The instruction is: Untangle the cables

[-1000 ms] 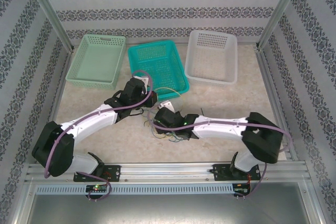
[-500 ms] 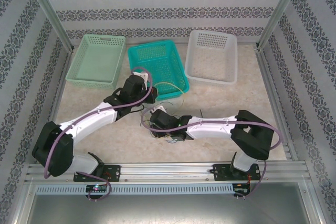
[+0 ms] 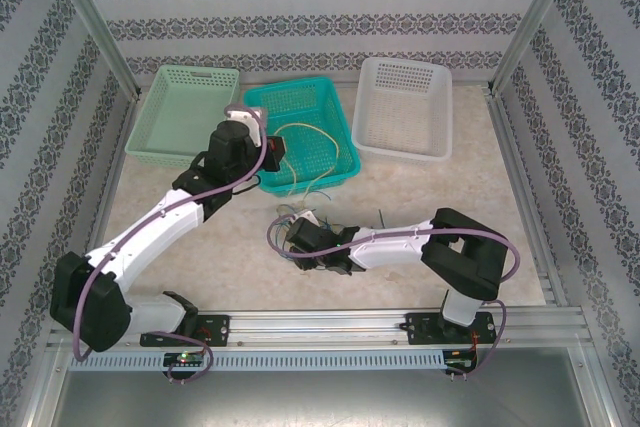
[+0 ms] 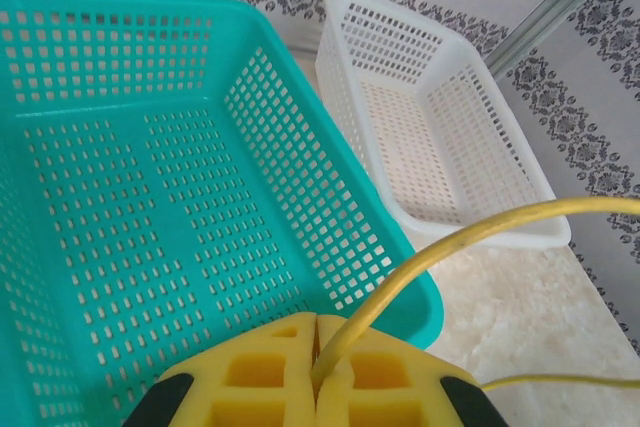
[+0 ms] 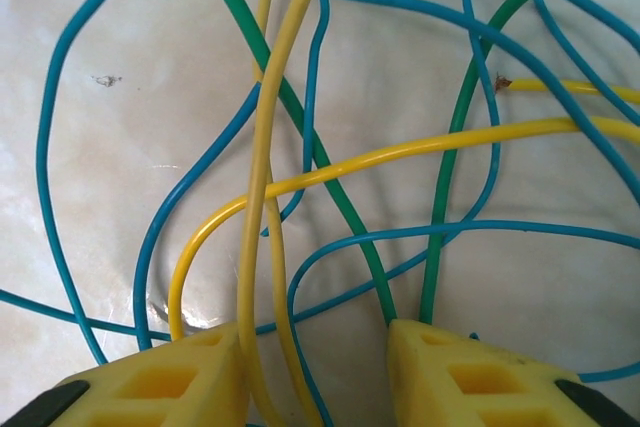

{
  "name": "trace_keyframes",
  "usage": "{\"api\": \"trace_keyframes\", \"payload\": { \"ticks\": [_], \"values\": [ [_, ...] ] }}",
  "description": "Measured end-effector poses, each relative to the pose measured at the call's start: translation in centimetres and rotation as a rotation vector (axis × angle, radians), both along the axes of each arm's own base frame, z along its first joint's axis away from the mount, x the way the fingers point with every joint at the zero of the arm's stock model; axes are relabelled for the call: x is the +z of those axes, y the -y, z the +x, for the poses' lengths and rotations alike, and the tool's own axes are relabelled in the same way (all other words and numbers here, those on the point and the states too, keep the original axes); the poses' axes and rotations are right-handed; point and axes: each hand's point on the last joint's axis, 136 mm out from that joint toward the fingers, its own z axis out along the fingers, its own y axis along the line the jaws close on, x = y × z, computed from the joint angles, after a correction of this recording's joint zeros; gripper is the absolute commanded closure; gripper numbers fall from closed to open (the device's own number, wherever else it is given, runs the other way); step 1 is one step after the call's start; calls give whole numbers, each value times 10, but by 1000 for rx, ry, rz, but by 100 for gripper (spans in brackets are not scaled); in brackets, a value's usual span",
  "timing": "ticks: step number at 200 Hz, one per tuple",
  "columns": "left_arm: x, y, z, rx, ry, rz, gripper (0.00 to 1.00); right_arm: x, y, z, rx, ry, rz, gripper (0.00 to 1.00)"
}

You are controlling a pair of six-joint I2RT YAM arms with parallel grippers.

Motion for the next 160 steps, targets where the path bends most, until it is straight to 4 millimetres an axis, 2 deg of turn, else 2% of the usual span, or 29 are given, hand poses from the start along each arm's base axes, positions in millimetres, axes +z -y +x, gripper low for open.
{"api": "trace_keyframes", "payload": {
  "ticks": [19, 46, 54, 65, 72, 97, 127, 147, 160],
  "values": [
    [8, -11, 2, 19, 10, 11, 100, 2, 3, -1, -1, 5, 13, 54],
    [24, -32, 14, 69, 28, 21, 100, 5, 14, -6, -1, 7, 17, 50],
    [29, -38, 20, 84, 35, 19, 100, 7, 17, -7, -1, 3, 24, 45],
    [34, -43, 30, 94, 39, 13, 100, 12, 19, -8, 3, 1, 39, 31],
    [35, -43, 36, 93, 38, 10, 100, 16, 19, -9, 5, 1, 54, 26],
    [25, -39, 49, 78, 8, 10, 100, 50, 11, -9, 14, 17, 161, 17],
    [14, -35, 51, 61, -19, 12, 100, 98, 6, -6, -4, 47, 314, 14],
    [15, -34, 51, 56, -19, 9, 100, 129, 15, 8, -66, 78, 402, 13],
    [15, -34, 50, 53, -20, 8, 100, 148, 28, 22, -138, 108, 455, 14]
  ]
}}
